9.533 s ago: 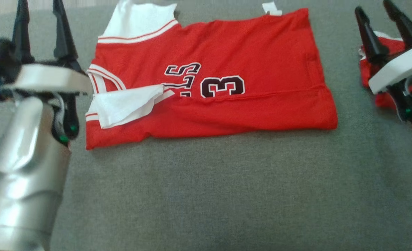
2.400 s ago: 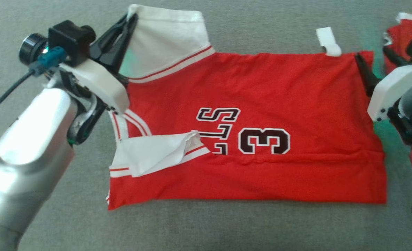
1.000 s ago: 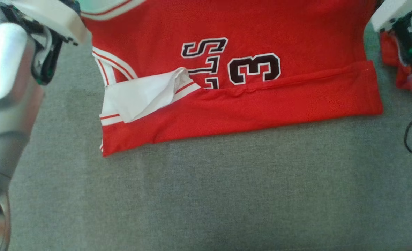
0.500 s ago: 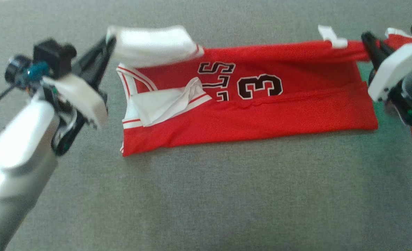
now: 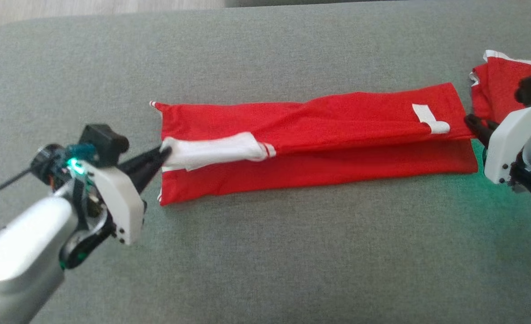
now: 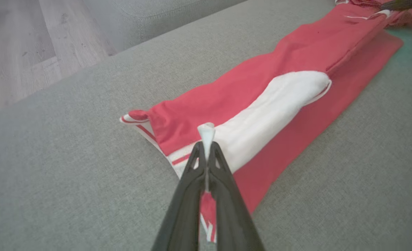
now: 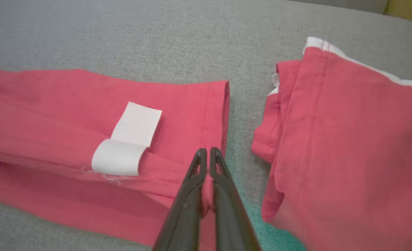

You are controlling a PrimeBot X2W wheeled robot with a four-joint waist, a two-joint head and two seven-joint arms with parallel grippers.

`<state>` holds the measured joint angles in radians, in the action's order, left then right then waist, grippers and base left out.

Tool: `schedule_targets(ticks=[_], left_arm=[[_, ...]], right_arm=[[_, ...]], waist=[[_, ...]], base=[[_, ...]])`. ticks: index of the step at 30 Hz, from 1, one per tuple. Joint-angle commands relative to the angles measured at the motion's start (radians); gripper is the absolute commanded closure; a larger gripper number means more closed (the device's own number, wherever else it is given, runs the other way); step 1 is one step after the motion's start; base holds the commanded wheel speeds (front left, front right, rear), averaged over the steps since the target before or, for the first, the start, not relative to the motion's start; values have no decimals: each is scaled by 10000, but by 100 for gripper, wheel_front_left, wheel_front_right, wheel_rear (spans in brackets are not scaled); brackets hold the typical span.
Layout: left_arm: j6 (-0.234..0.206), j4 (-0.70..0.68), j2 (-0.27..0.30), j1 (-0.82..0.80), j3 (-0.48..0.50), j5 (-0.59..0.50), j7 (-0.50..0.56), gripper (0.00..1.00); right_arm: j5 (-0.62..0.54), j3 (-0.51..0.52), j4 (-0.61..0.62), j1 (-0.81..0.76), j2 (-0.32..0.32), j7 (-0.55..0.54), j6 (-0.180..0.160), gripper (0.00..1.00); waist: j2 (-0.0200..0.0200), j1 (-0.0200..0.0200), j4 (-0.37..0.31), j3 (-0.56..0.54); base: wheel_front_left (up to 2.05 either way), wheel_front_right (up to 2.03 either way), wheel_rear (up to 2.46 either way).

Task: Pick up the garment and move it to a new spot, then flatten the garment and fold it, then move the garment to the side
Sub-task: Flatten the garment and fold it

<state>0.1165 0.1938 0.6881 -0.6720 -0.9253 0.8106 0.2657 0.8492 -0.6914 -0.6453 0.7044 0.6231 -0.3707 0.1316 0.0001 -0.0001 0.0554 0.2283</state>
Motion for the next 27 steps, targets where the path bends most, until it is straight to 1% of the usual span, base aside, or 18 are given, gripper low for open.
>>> schedule_targets(ticks=[1, 6, 10, 11, 13, 16, 18, 23, 25, 26, 27], left_arm=[[-131, -318, 515, -233, 387, 34, 63, 100], [-206, -411, 478, -95, 167, -49, 242, 100], [-298, -240, 376, -65, 12, -275, 179, 100], [-433, -82, 241, -53, 8, -373, 15, 0], [-618, 108, 61, -43, 66, -439, -242, 0], [-1075, 440, -245, -55, 399, -450, -910, 0], [-1471, 660, -464, -75, 802, -393, -1603, 0], [-2359, 963, -1084, 3, 1955, -141, -3740, 0], [-2581, 939, -1282, 126, 2298, -95, -4527, 0], [-2581, 939, -1282, 126, 2298, -95, -4527, 0], [-2676, 894, -1400, 227, 2489, -26, -4788, 0]], right_arm=[[122, -56, 252, -85, 388, -49, -9, 100], [319, -319, 376, -145, 456, -414, -9, 100], [449, -473, 366, -166, 462, -715, -9, 100], [434, -433, 284, -130, 431, -698, -9, 0], [448, -319, 204, -91, 342, -574, -9, 0], [540, 2, 139, 38, 194, -238, -9, 0], [802, 416, 143, 143, 13, 68, -9, 0], [863, 990, 598, 346, -186, 993, -9, 0], [799, 1213, 904, 349, -324, 1570, -9, 0], [799, 1213, 904, 349, -324, 1570, -9, 0], [728, 1296, 1089, 318, -402, 1885, -9, 0]], waist=[[-1, 1, -10, 47], [-1, 1, -63, 175], [-1, 1, -124, 228], [-1, 1, -150, 228], [-1, 1, -174, 193], [-1, 1, -214, 69], [-1, 1, -250, -47], [-1, 1, -326, -423], [-1, 1, -353, -586], [-1, 1, -353, -586], [-1, 1, -359, -665]], base=[[0, 0, 0], [0, 0, 0], [0, 0, 0], [0, 0, 0], [0, 0, 0], [0, 0, 0], [0, 0, 0], [0, 0, 0], [0, 0, 0], [0, 0, 0], [0, 0, 0]])
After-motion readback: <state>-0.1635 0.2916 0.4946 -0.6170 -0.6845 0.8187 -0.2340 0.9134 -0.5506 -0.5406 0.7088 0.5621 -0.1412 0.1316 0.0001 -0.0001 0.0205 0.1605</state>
